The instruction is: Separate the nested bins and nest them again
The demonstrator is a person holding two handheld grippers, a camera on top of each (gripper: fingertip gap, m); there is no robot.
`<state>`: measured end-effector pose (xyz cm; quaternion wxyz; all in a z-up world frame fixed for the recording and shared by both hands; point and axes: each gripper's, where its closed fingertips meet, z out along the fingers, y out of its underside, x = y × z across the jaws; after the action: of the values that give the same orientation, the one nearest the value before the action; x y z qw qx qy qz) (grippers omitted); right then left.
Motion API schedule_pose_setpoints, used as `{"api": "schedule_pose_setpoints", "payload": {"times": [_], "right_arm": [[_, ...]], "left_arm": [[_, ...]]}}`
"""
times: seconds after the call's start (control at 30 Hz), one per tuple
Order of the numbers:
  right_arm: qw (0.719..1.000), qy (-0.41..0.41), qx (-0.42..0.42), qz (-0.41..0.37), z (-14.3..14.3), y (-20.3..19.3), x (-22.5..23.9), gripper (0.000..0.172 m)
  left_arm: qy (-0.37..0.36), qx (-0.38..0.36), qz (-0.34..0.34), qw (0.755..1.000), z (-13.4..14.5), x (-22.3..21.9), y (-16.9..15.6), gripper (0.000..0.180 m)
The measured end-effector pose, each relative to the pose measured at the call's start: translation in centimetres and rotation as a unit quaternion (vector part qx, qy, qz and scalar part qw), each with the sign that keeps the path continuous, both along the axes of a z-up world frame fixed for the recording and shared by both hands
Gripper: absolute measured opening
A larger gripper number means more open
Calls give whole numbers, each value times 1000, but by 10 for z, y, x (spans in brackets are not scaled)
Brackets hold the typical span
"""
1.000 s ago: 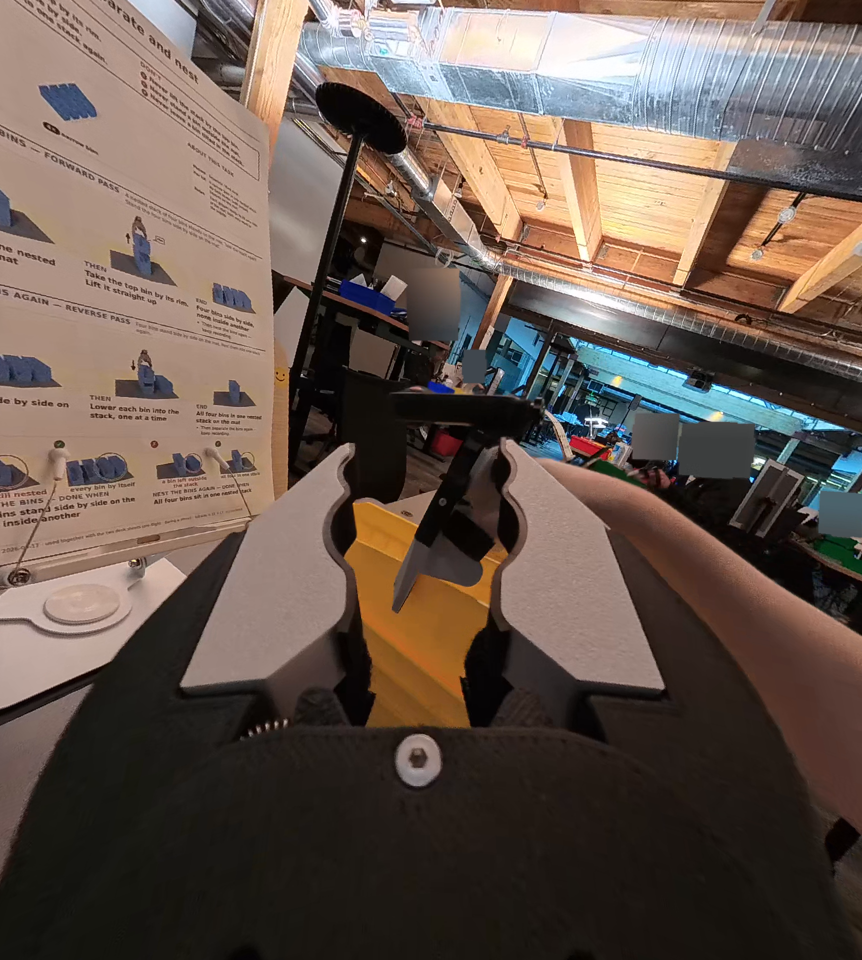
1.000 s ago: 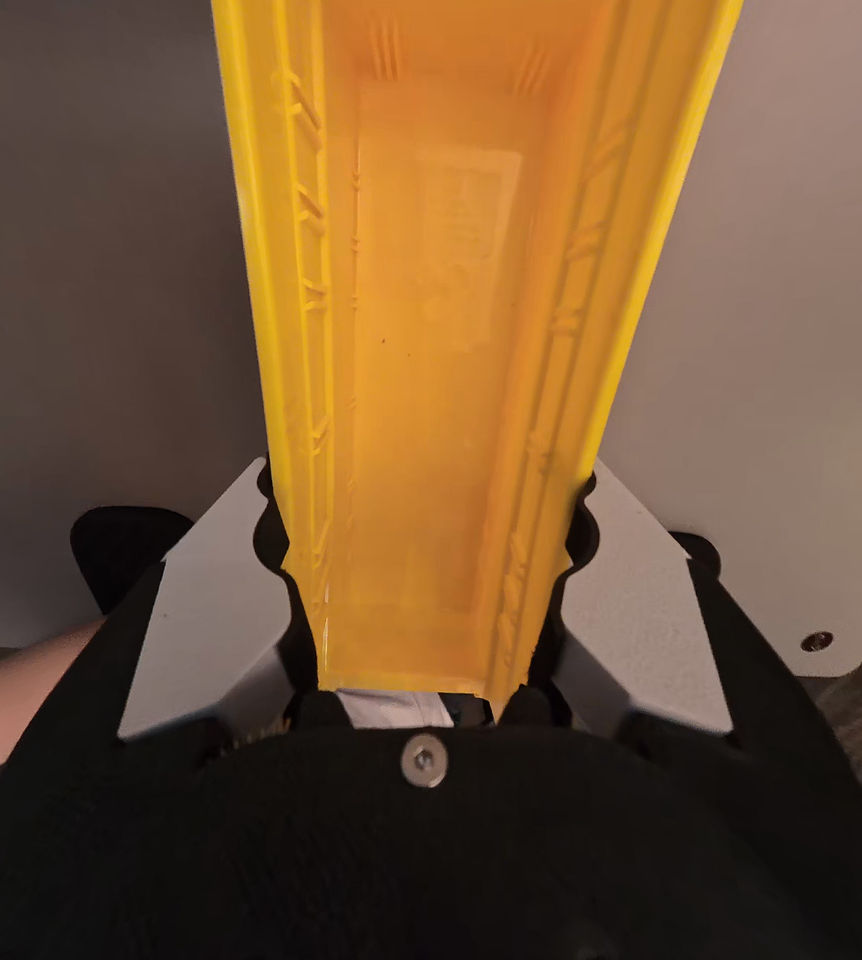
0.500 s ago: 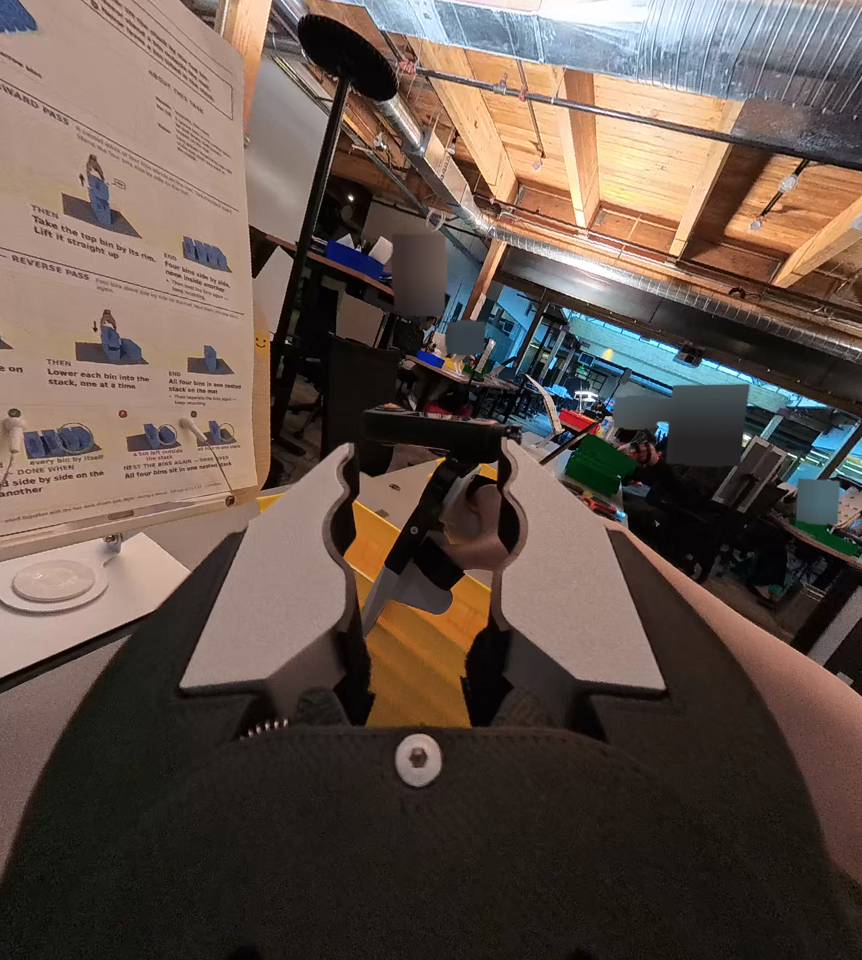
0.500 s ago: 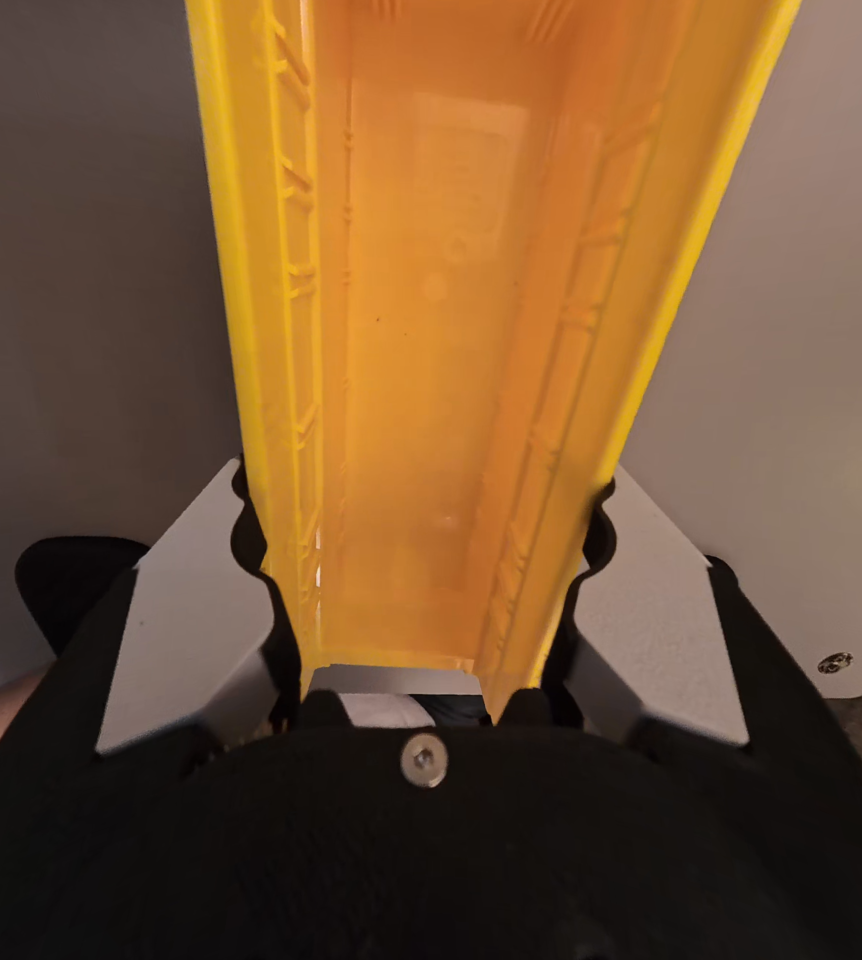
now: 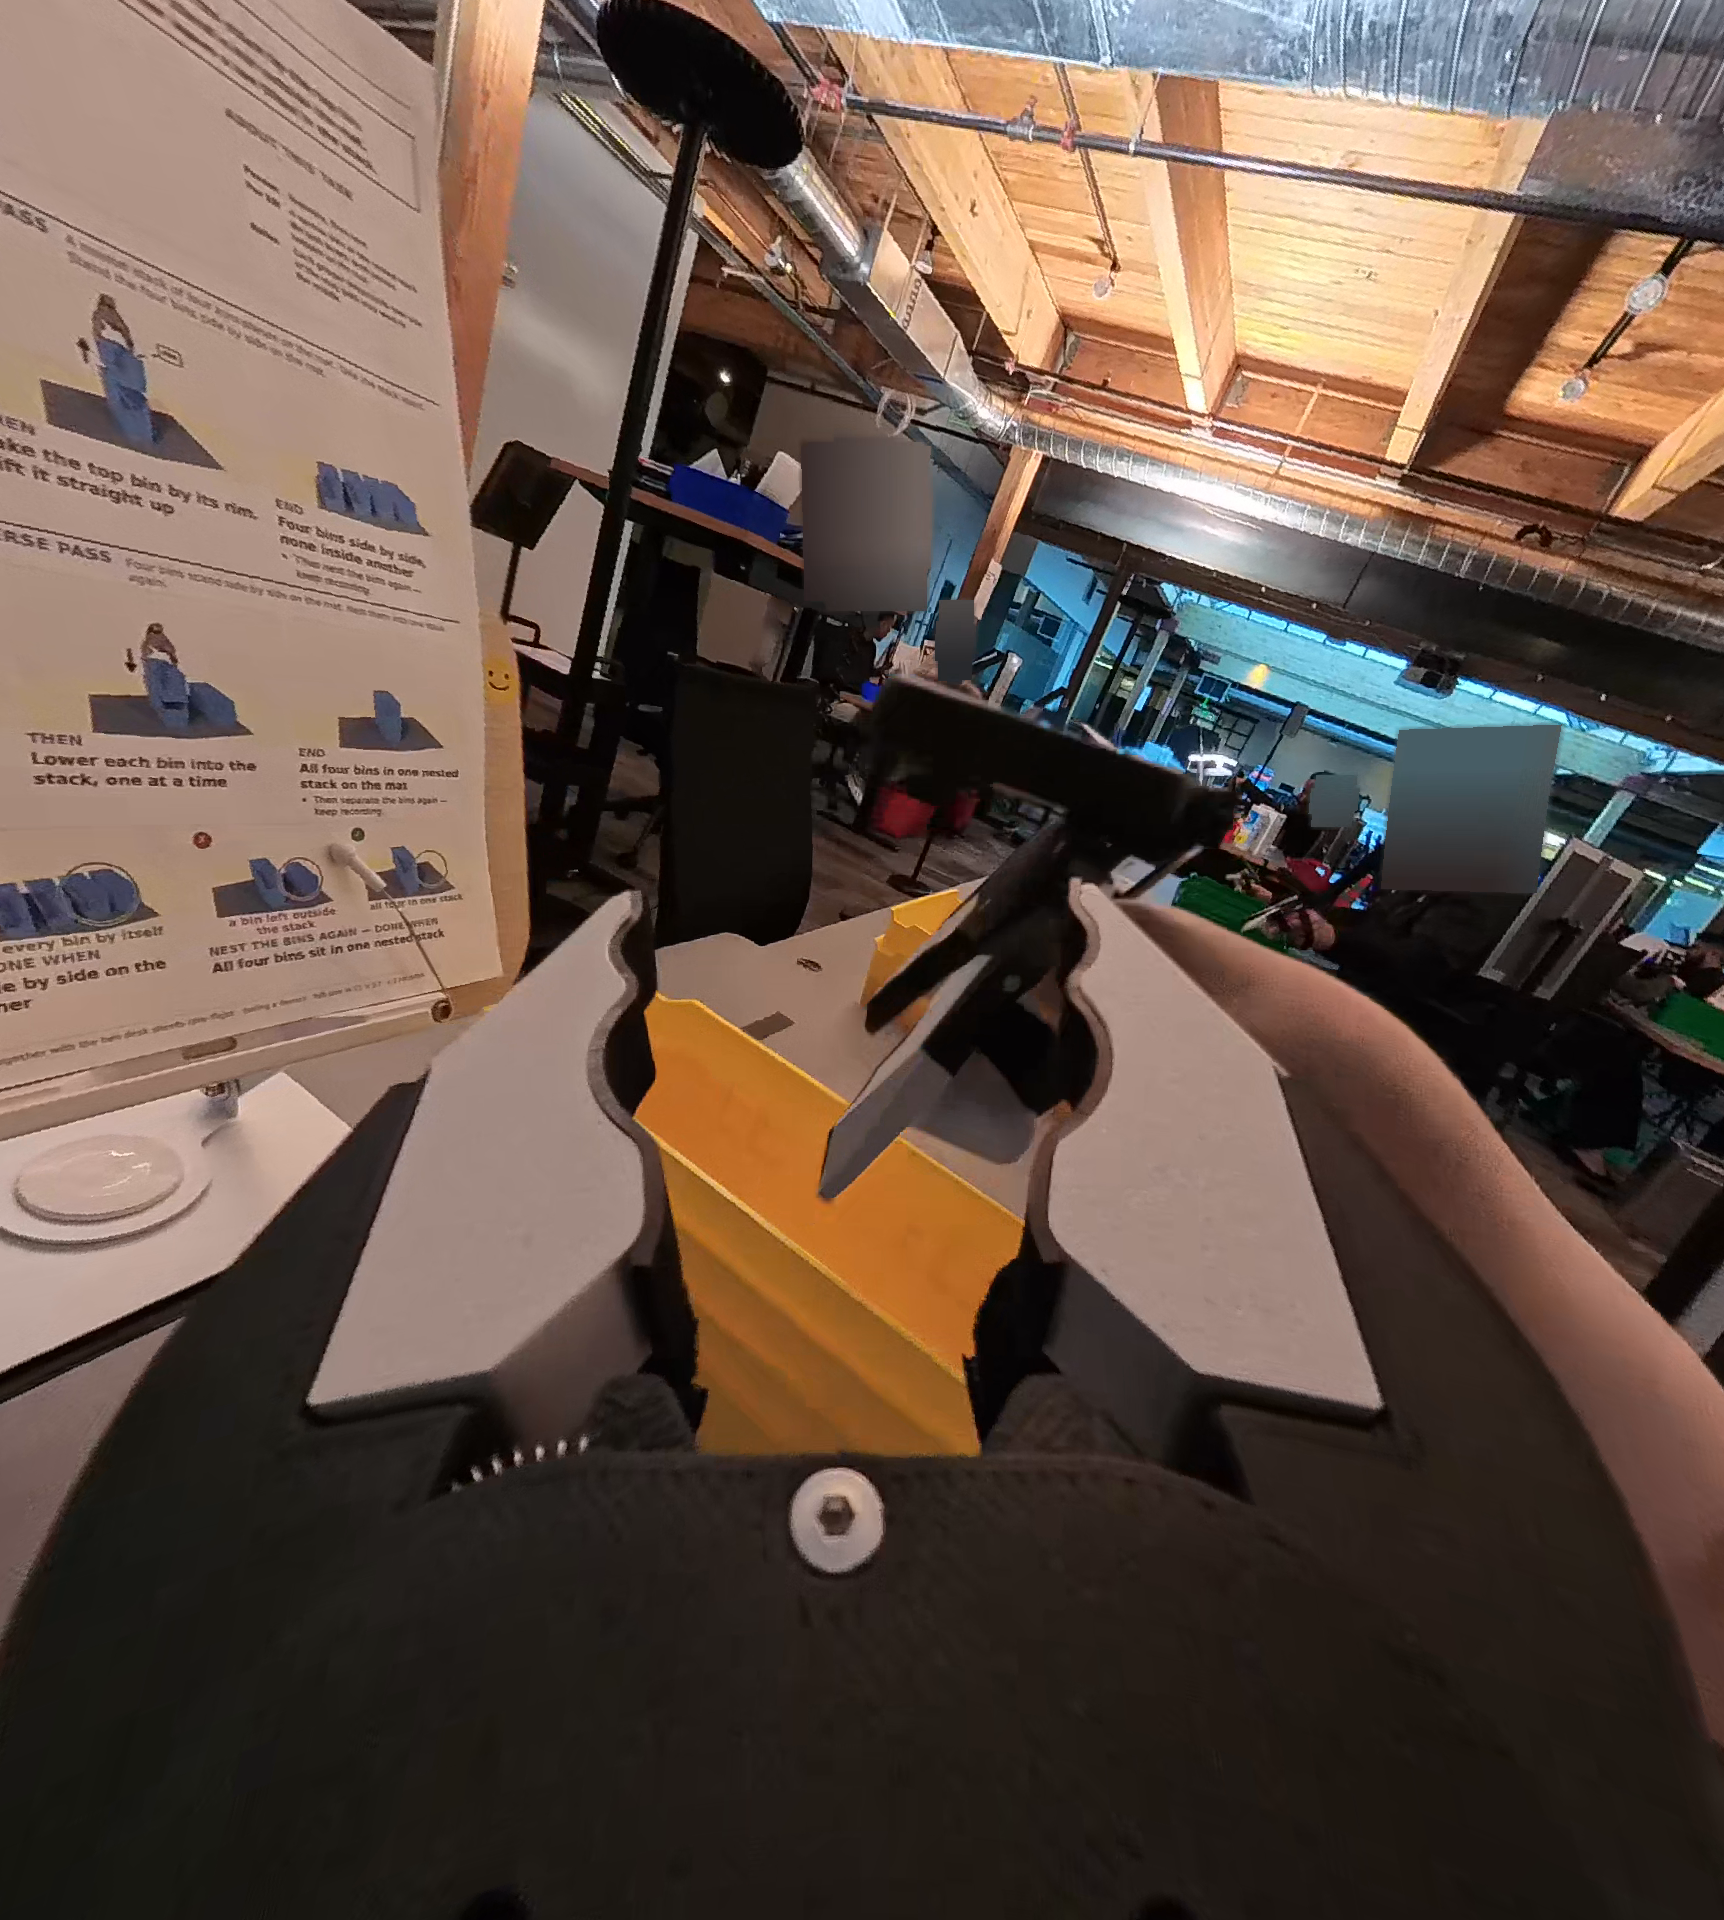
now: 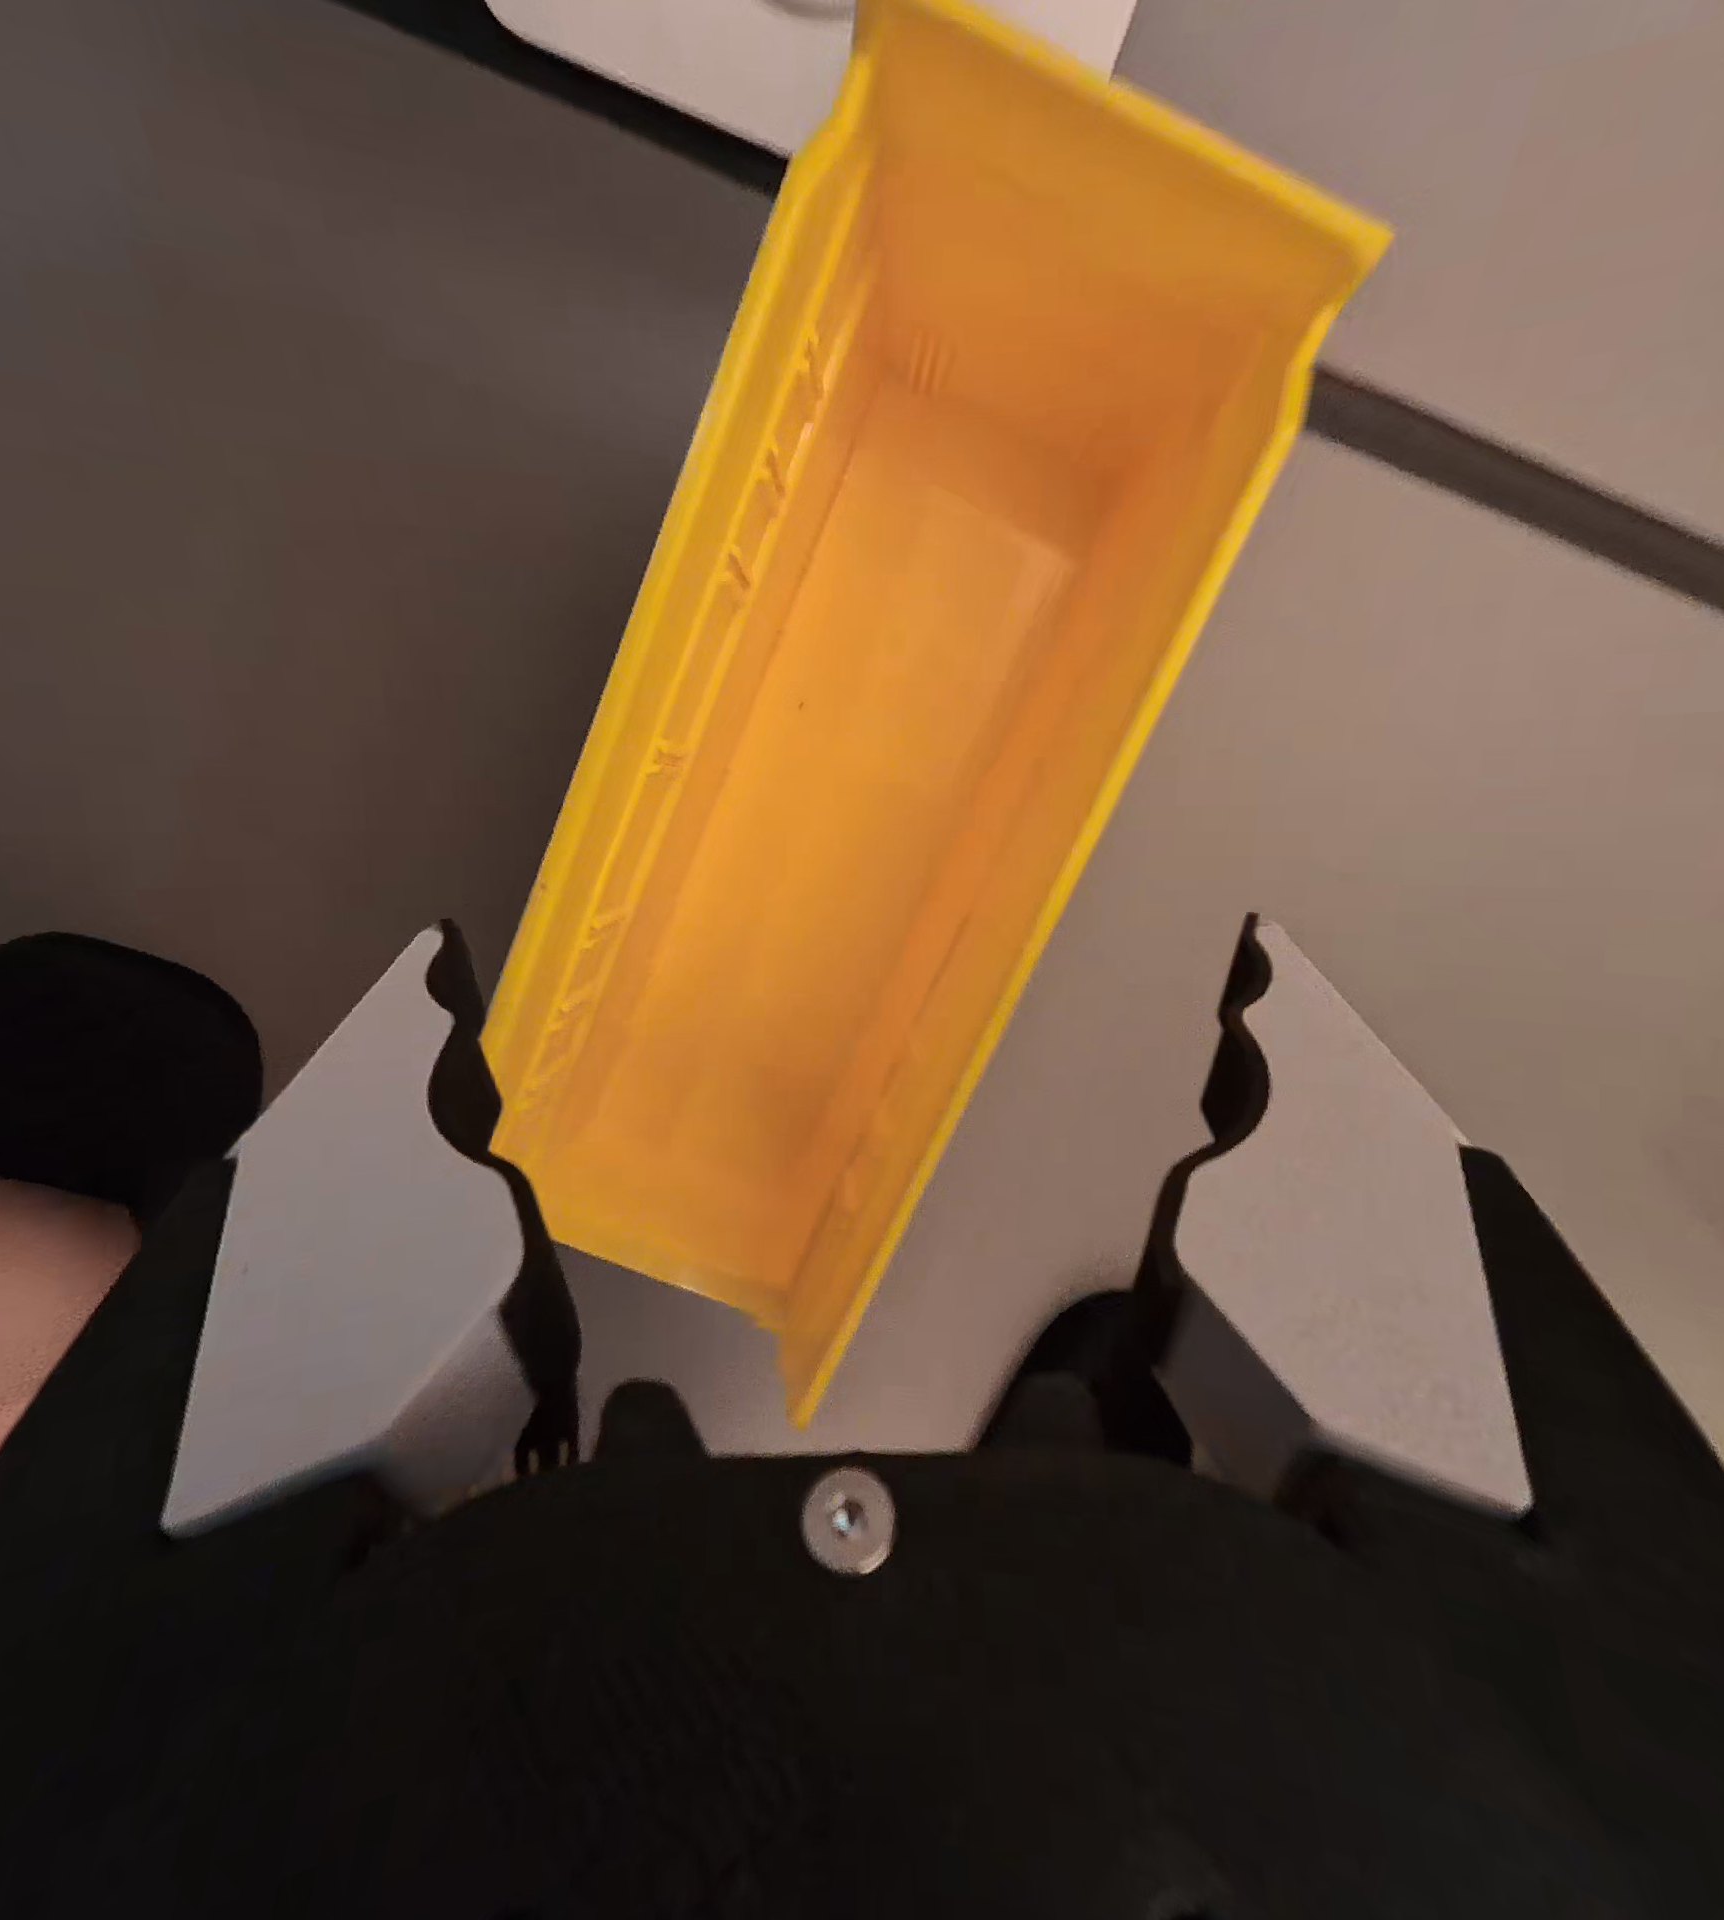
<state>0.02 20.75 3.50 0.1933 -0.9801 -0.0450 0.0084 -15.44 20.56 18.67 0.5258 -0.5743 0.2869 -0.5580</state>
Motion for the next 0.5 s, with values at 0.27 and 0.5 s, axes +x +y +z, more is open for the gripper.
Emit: {"api": "schedule_pose_setpoints", "payload": {"times": [0.27, 0.5], "right_arm": [[962, 38, 256, 85, 60, 8, 32, 133], [953, 40, 294, 70, 60, 2, 51, 129]], "left_arm": [[25, 20, -12, 999, -1, 32, -21, 78], [49, 32, -6, 998, -7, 48, -24, 79]]}}
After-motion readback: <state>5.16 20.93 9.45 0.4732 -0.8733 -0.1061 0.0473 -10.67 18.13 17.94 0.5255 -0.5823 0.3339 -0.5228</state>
